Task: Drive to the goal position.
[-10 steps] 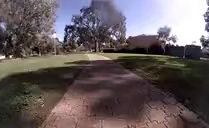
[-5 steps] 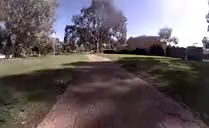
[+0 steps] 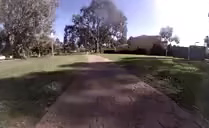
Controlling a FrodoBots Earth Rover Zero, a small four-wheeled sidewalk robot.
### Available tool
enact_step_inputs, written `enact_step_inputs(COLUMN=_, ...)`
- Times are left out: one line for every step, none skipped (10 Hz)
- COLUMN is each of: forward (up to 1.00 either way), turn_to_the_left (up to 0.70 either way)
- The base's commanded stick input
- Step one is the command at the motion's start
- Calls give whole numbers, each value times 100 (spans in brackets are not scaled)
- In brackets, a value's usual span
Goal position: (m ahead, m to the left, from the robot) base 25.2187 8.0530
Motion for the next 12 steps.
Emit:
enact_step_inputs(forward=70, turn_to_the_left=2)
enact_step_inputs(forward=70, turn_to_the_left=2)
enact_step_inputs(forward=70, turn_to_the_left=2)
enact_step_inputs(forward=70, turn_to_the_left=2)
enact_step_inputs(forward=70, turn_to_the_left=2)
enact_step_inputs(forward=70, turn_to_the_left=2)
enact_step_inputs(forward=70, turn_to_the_left=1)
enact_step_inputs(forward=70, turn_to_the_left=1)
enact_step_inputs(forward=70, turn_to_the_left=34)
enact_step_inputs(forward=70, turn_to_the_left=25)
enact_step_inputs(forward=70, turn_to_the_left=17)
enact_step_inputs(forward=70, turn_to_the_left=0)
